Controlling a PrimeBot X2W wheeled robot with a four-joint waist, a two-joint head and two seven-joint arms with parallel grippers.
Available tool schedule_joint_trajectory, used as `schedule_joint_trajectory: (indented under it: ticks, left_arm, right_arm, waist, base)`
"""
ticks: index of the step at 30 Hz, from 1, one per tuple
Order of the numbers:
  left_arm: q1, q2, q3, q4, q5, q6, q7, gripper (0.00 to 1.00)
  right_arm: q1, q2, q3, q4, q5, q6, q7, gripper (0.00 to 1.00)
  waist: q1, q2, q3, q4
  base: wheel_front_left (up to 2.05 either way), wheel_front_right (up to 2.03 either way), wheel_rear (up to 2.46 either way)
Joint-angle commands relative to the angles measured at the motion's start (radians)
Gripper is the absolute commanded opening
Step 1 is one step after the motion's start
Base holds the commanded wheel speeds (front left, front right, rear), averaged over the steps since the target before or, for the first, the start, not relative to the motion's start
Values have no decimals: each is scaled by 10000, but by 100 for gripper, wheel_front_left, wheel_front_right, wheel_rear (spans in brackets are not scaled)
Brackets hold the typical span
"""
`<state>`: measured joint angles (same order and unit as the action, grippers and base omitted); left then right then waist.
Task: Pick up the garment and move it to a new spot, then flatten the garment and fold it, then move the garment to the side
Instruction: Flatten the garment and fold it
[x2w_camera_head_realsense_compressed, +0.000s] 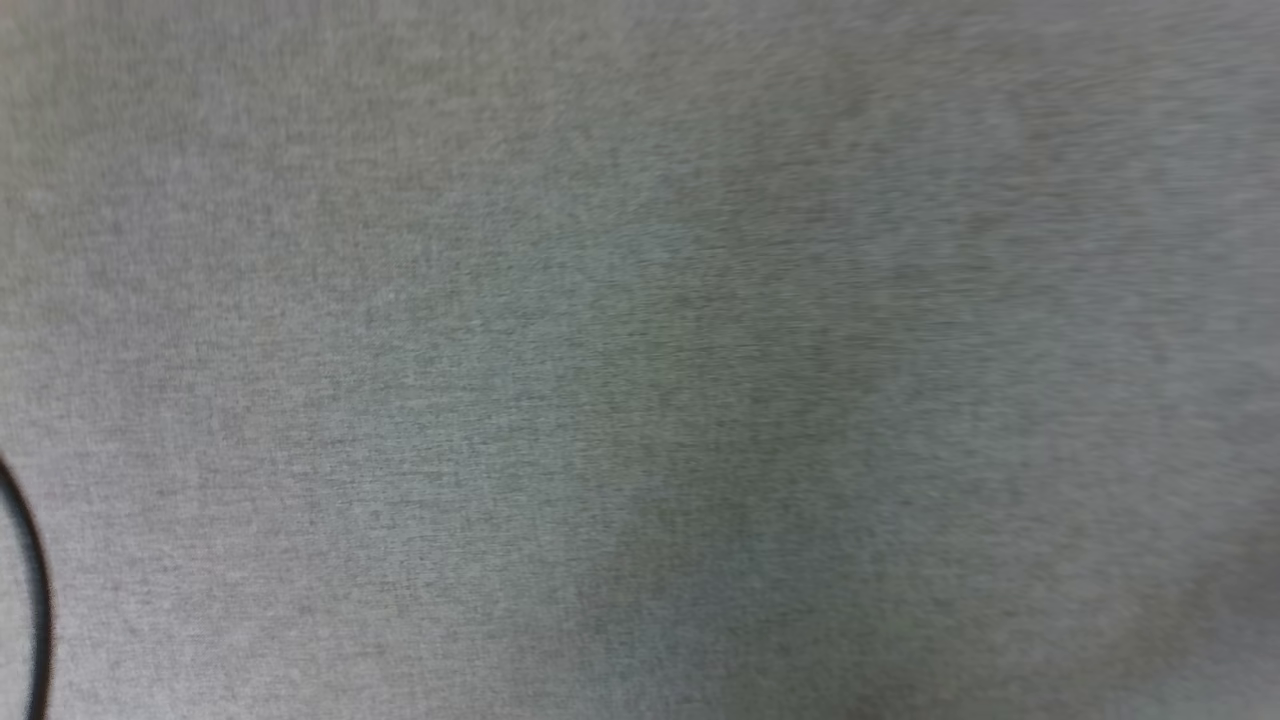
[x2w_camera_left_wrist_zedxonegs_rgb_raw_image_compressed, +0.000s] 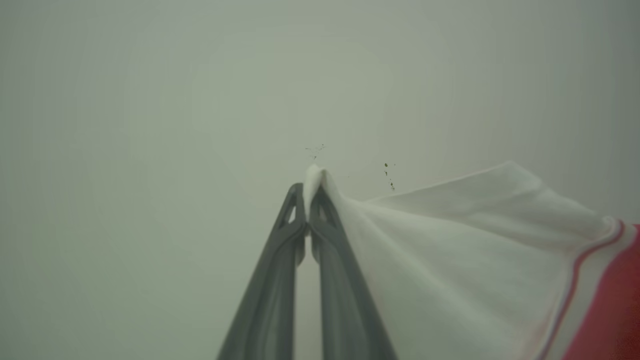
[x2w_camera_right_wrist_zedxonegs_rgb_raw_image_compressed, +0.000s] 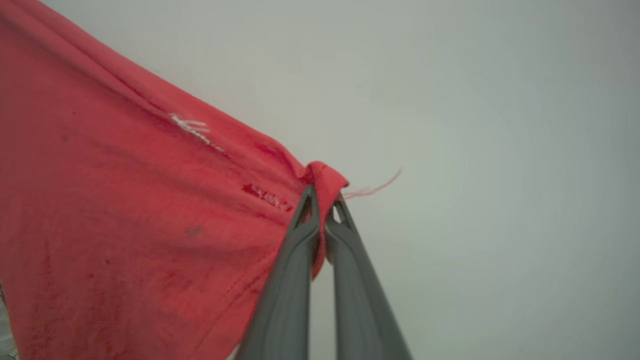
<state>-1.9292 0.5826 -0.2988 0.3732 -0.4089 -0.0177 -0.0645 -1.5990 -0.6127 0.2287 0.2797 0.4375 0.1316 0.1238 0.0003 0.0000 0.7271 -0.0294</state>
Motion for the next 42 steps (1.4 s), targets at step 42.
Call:
schedule_joint_trajectory:
  ticks: [42]
  left_arm:
    - [17393,-1162,-1011,-1089,-1676,-638,-1055,0]
  right_arm:
    - [10359,-222,4807,3069,2347,-14,-3226,0]
  waist:
    - [-3,0,-5815,1194]
  base:
    - [0,0,0]
